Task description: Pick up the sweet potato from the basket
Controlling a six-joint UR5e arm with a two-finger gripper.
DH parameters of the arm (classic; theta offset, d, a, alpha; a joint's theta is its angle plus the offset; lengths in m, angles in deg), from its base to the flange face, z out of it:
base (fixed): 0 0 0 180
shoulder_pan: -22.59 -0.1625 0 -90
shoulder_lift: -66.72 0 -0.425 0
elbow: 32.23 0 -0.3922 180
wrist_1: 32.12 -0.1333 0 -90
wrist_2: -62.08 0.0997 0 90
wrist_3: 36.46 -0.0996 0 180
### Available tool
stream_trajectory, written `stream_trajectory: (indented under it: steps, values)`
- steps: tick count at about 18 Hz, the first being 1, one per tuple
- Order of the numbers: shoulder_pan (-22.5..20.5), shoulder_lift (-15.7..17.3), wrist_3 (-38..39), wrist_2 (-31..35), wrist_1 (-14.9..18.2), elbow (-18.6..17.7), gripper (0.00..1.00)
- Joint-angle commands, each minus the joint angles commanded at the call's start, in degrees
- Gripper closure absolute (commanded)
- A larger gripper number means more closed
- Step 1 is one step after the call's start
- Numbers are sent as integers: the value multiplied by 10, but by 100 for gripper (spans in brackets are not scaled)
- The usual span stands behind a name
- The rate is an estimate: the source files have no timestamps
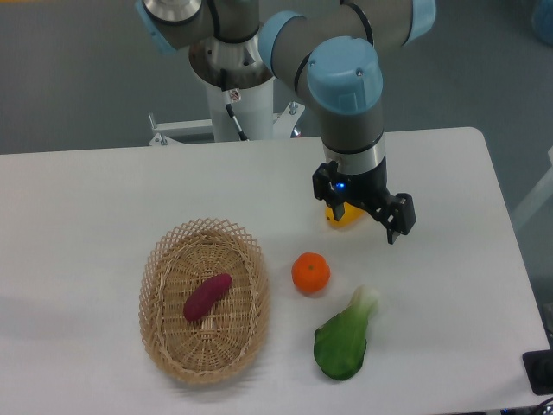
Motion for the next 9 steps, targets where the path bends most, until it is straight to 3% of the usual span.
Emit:
stream_trajectory:
  steps: [7,9]
  values:
    - [2,3,14,-10,0,-4,0]
    - [-1,2,31,-66,-4,-5,0]
